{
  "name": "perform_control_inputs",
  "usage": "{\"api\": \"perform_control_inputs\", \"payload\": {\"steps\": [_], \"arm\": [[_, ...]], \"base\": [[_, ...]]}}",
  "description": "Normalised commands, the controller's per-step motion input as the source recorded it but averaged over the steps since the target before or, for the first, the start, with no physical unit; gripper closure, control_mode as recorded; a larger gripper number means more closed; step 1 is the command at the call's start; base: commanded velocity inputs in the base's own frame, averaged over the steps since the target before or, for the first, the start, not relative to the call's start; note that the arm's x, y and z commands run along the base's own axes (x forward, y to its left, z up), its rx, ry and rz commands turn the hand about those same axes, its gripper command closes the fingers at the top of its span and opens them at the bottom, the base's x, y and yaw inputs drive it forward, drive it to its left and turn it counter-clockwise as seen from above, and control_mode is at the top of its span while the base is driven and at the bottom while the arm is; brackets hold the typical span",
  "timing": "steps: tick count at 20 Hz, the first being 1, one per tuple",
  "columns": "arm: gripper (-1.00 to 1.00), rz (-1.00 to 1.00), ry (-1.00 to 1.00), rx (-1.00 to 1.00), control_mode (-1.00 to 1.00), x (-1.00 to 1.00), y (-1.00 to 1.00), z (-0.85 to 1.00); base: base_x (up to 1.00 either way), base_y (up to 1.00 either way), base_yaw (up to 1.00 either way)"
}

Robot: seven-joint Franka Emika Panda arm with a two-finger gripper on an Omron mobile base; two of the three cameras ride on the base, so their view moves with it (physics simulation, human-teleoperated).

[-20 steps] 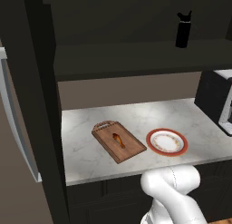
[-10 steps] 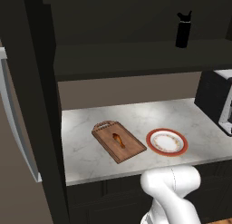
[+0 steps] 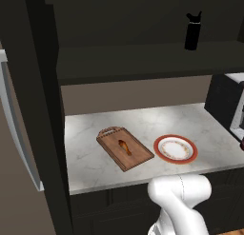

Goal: Pick the chicken drumstick from the plate and place it on the cutting board. Then pick the condiment bottle from the cabinet and place it next to the cutting board.

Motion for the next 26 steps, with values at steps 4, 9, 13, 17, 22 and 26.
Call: {"api": "perform_control_inputs", "payload": {"steps": [4,9,13,17,22,26], "arm": [[1.00,0.02,-0.05,0.00,-1.00,0.00,0.00,-0.35],[1.00,0.01,-0.05,0.00,-1.00,0.00,0.00,-0.36],[1.00,0.00,-0.03,0.00,-1.00,0.00,0.00,-0.37],[1.00,0.00,-0.03,0.00,-1.00,0.00,0.00,-0.37],[1.00,0.00,-0.01,0.00,-1.00,0.00,0.00,-0.34],[1.00,0.00,-0.01,0.00,-1.00,0.00,0.00,-0.25]], "base": [[0.00,0.00,0.00],[0.00,0.00,0.00],[0.00,0.00,0.00],[0.00,0.00,0.00],[0.00,0.00,0.00],[0.00,0.00,0.00]]}}
